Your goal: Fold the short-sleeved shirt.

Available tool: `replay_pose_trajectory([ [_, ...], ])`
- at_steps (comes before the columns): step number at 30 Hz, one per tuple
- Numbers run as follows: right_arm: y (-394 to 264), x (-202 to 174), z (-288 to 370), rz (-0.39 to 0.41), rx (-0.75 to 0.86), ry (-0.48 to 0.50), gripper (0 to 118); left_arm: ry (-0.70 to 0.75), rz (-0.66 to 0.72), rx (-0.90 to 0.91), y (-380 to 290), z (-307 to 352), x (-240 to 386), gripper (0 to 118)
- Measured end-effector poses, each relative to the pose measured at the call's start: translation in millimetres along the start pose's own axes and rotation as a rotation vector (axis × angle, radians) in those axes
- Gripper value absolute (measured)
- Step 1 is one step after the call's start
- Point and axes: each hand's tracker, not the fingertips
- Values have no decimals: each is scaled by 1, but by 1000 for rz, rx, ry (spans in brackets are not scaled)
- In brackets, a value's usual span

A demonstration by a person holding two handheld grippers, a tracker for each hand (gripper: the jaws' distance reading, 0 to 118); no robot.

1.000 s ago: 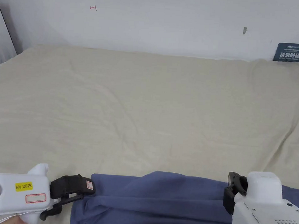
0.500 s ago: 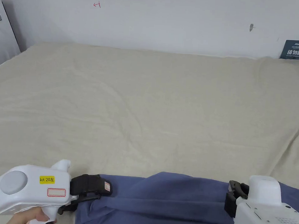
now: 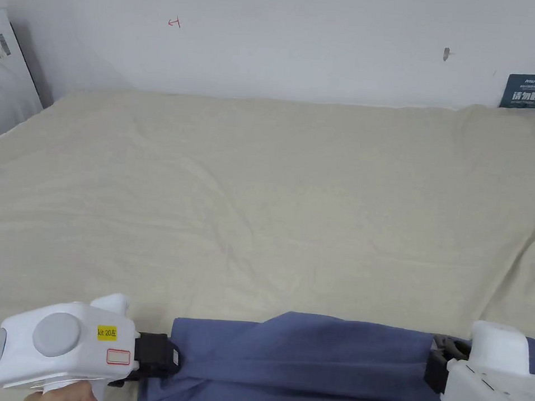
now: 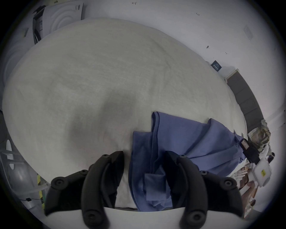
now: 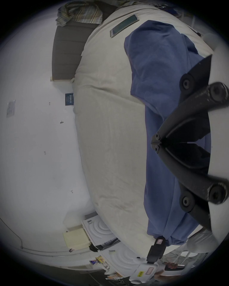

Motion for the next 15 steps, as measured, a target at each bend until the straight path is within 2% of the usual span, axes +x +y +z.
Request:
replay_pose_trajectory([
  [2,3,9,0,-43,6,-19,0,17,-28,-4,1,0,4,44],
  [6,9,32,0,-158,-1,-33,0,28,9,1,-3,-1,9,19],
  [9,11,47,1,-202,-5,-48,0,14,26,0,-6,1,13,12],
  [13,17,72,6,-309,13,-65,0,8,32,6,-7,1,15,6],
  [15,19,79,10,-313,18,-72,0,2,40,16,-8,5,14,5],
])
